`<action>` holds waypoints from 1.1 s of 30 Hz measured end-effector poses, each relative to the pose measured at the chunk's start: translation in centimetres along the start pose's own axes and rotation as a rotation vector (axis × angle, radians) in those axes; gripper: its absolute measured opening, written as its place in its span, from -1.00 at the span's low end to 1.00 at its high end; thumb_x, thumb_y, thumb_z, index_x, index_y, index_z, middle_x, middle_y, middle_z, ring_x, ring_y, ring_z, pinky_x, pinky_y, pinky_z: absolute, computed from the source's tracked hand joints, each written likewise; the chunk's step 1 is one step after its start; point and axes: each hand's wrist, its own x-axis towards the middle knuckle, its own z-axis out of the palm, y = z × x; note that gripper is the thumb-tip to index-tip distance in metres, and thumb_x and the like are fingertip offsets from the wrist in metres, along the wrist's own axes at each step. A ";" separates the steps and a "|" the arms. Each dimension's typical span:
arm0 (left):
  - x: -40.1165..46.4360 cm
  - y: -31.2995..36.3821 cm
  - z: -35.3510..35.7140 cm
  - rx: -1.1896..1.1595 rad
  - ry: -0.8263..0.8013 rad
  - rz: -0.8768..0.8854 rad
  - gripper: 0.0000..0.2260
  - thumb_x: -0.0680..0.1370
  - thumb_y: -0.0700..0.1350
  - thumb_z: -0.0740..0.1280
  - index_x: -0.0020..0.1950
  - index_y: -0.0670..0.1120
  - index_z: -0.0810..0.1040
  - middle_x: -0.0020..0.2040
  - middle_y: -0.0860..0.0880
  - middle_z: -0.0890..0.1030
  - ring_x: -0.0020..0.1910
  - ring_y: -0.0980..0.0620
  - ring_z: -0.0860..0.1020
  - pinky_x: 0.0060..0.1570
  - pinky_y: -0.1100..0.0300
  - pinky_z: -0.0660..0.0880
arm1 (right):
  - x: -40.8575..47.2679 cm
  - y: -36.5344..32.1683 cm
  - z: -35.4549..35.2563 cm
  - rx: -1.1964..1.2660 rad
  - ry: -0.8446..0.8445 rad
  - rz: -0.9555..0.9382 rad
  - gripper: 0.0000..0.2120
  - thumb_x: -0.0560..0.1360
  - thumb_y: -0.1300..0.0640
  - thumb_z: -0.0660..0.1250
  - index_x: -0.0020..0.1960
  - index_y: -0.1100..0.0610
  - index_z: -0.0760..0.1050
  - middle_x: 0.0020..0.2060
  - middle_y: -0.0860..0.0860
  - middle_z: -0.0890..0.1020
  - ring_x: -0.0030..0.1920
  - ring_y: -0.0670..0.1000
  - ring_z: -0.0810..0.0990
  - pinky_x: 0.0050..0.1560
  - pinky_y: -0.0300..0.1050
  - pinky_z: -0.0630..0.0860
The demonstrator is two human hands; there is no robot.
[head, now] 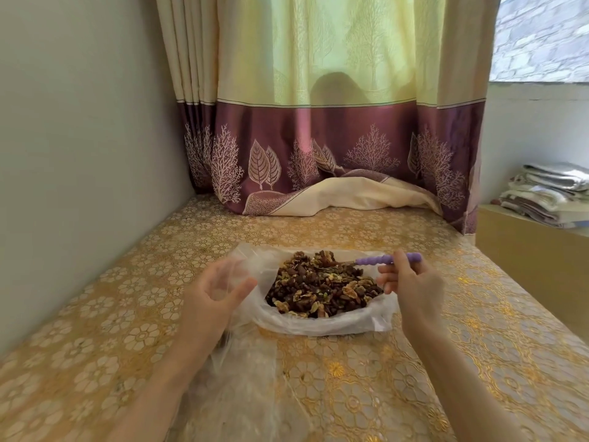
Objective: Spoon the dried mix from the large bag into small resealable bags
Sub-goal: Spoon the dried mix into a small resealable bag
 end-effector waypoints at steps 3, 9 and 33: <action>-0.1 0.2 0.3 0.004 -0.017 -0.019 -0.51 0.27 0.23 0.40 0.17 0.23 0.46 -0.02 0.45 0.52 0.02 0.41 0.50 0.06 0.20 0.48 | -0.3 -0.9 0.8 0.041 -0.049 -0.032 -0.73 0.60 0.14 0.22 -0.21 0.24 0.52 -0.46 0.00 0.61 -0.49 -0.06 0.53 -0.50 -0.26 0.46; -0.6 0.7 1.2 0.020 -0.027 0.006 -0.37 0.23 0.28 0.36 0.26 0.09 0.44 0.20 0.21 0.49 0.16 0.21 0.48 0.19 0.10 0.46 | -1.3 -4.7 3.4 0.148 -0.148 -0.099 -0.70 0.62 0.15 0.19 -0.24 0.22 0.52 -0.48 -0.01 0.63 -0.50 -0.07 0.52 -0.53 -0.27 0.43; 0.1 0.5 0.3 -0.164 0.114 -0.016 -0.46 0.30 0.20 0.37 0.21 0.00 0.51 0.01 0.14 0.62 0.00 0.21 0.58 0.02 0.26 0.47 | -3.2 -7.3 5.2 0.229 -0.296 -0.198 -0.82 0.59 0.25 0.20 -0.16 0.23 0.51 -0.38 0.02 0.68 -0.42 -0.03 0.55 -0.43 -0.26 0.50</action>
